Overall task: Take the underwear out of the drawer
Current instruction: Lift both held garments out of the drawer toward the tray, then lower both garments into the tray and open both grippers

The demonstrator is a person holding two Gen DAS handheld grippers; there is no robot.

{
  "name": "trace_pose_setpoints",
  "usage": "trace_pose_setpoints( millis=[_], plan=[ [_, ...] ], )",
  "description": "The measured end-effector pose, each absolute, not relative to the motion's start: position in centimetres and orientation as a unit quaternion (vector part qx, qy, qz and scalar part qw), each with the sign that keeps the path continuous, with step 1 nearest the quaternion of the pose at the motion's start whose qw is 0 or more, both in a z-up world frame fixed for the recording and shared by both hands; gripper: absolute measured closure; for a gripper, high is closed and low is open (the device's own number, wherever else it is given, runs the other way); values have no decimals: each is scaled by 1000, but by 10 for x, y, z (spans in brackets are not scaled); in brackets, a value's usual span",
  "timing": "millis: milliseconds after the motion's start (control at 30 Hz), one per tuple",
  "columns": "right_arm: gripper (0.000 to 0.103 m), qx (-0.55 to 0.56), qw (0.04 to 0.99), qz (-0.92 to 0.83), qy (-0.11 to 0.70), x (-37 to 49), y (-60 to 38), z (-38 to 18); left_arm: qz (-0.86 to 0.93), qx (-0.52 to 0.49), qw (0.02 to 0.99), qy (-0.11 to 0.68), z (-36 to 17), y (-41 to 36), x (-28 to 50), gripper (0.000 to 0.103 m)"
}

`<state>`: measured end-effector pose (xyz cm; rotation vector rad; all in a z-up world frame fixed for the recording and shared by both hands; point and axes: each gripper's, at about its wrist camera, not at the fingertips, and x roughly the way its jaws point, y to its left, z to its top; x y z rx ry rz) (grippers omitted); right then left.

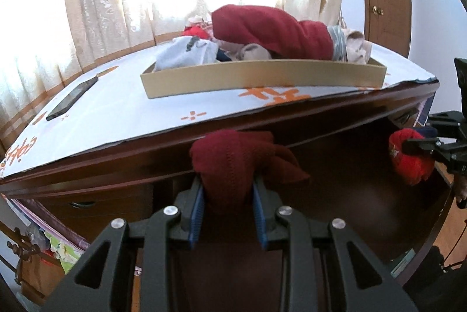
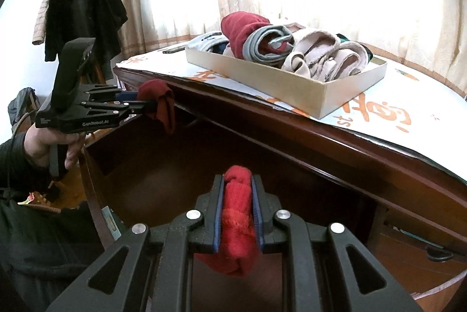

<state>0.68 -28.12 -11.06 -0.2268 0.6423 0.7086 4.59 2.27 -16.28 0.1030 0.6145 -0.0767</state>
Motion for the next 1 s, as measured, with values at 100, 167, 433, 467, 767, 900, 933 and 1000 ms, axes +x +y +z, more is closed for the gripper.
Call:
trace_pose_setpoints(
  millis=[100,167,433,467,767,900,933,1000],
  plan=[
    [84,-106,884,339,304,7,-281,-107,-37,50,955,289,-156,23,42,75],
    [84,-103,887,337,298,7,-282,-101,-37,48,958,280,-150,23,40,75],
    [84,-96,896,344,263,10,-277,-57,-39,59,967,244,-113,22,39,75],
    [84,-98,897,345,257,11,-275,-51,-38,60,968,242,-110,22,40,75],
    [84,-110,901,354,226,16,-260,-17,-38,73,973,214,-81,22,42,75],
    [84,-110,902,356,219,20,-255,-9,-38,80,974,207,-71,21,47,75],
    [84,-109,902,357,218,21,-253,-7,-37,81,974,206,-68,21,48,75],
    [84,-109,902,358,215,25,-250,-4,-38,83,975,204,-63,21,52,75]
  ],
)
